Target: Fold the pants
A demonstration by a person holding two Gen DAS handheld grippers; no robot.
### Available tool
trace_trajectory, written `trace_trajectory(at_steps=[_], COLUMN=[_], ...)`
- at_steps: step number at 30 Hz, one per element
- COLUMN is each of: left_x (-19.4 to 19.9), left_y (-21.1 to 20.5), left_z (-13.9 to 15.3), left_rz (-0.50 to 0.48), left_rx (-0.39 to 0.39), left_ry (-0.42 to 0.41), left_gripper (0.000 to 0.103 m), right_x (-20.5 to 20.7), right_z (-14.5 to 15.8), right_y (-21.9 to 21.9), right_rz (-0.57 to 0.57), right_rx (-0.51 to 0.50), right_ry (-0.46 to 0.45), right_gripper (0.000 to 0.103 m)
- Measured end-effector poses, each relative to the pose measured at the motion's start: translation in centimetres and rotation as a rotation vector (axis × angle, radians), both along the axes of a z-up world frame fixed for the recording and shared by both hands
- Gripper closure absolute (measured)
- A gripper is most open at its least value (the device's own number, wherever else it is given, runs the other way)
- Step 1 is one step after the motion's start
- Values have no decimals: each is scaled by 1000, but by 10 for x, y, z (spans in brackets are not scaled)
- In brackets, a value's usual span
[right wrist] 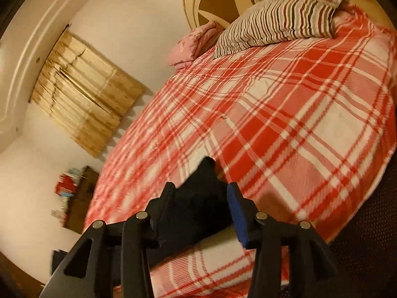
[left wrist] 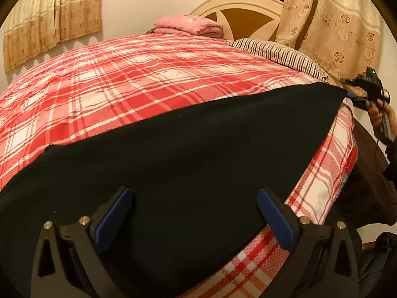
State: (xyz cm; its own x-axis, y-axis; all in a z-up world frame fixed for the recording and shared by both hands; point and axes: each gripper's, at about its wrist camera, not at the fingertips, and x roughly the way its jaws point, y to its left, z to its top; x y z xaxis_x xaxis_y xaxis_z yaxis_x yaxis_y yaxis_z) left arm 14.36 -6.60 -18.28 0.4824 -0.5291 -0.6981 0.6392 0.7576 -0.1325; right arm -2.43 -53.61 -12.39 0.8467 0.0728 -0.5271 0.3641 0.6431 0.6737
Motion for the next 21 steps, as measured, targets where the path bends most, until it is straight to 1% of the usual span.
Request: trace_trajectory(at_steps=[1,3,4,6,7,9,10,14,16,18,21], left_x=[0,-1,-1,-1,-1,-1,-1,-1,0,0,1], left_y=[-1,0,0,1,1,1,0,-1,-1,-1,-1], left_z=[0,0,0,0,0,0,0,0,0,-1,-1], left_rz=[3,4,4,5,5,6,6,6,6,8,7], left_rx=[2,5,4,1,1,4,8,18,16,15,19], left_ry=[-2,-4,-3,0,0,-1,-2,-6,-4,-3,-2], left_gripper=[0,0,0,0,0,0,0,0,0,0,0], right_x=[5,19,24,33,37,40,42,53,58,60,64], right_z=[-1,-8,-11,-16,-14,-5,2,7,11,13,6], right_y=[-5,-15,-16,-13,-7,6,16,43,65,83,102], right_rz=[-2,-12,2,56,78,109,126,216,276,329,370], right_rx=[18,39,49,67,45,-25,-83,-175,-300,-393,-540], right_ry=[26,135,163,181,183,177,178,207,231,247,320], right_gripper=[58,58,58,60,64,65,65,65,65,65,65])
